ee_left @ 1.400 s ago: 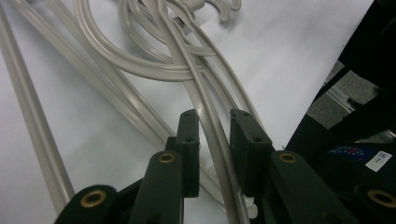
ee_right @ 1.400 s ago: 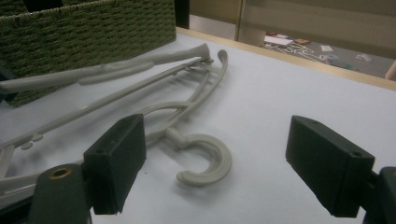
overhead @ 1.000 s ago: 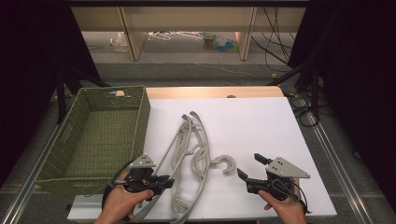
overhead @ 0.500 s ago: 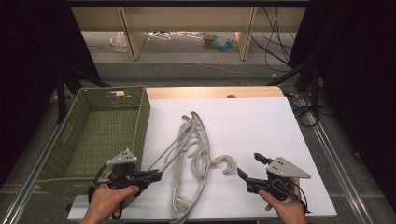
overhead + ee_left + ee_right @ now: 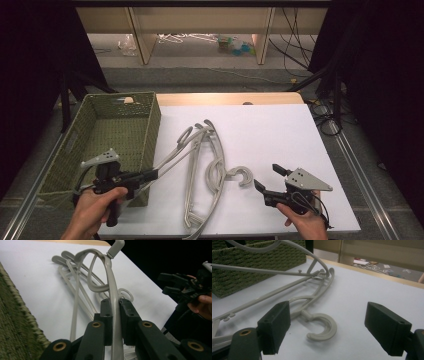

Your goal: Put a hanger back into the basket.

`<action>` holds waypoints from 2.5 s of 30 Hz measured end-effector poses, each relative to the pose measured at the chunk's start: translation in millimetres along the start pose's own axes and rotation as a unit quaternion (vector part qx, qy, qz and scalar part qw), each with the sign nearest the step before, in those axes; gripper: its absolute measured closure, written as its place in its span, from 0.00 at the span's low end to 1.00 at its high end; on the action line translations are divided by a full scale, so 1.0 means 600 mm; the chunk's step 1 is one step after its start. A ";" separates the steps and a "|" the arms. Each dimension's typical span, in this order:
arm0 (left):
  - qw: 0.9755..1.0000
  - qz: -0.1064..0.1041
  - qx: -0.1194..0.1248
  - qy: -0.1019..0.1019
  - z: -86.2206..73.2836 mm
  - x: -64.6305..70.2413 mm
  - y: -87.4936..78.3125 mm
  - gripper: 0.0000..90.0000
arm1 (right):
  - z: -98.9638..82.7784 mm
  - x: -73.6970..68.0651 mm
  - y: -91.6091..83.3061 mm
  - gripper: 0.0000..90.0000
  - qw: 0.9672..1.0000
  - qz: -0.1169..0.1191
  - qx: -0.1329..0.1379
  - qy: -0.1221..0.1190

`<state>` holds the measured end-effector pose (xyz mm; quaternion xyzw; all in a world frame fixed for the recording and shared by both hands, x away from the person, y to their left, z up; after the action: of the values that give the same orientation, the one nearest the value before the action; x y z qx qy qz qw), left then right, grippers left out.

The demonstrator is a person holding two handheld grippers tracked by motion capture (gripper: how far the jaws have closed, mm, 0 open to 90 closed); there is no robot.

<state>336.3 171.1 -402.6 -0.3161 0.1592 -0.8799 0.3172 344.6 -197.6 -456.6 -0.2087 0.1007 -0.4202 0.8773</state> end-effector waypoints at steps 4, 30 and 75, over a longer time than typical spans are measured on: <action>1.000 -0.004 0.011 -0.003 0.013 0.000 -0.015 0.90 | 0.000 -0.002 0.002 0.24 1.000 0.002 0.000 0.001; 0.994 -0.006 0.108 -0.018 0.097 -0.039 -0.107 0.90 | -0.001 -0.003 0.008 0.24 1.000 0.005 0.004 0.002; 0.992 0.094 0.043 -0.076 0.050 -0.236 -0.155 0.90 | -0.004 -0.005 0.015 0.24 1.000 0.009 -0.011 -0.003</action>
<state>398.0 331.3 -400.0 -0.3519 0.1254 -0.8255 0.4230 347.8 -190.8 -462.5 -0.2185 0.1042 -0.4103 0.8793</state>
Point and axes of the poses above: each handheld gripper's, and its own axes: y roughly forward along the jaws, z roughly out of its top, x roughly to its right, the point moved 7 cm from there along y, roughly forward along the jaws, and after that the axes turned 5 degrees about -x, right-handed, at the moved point
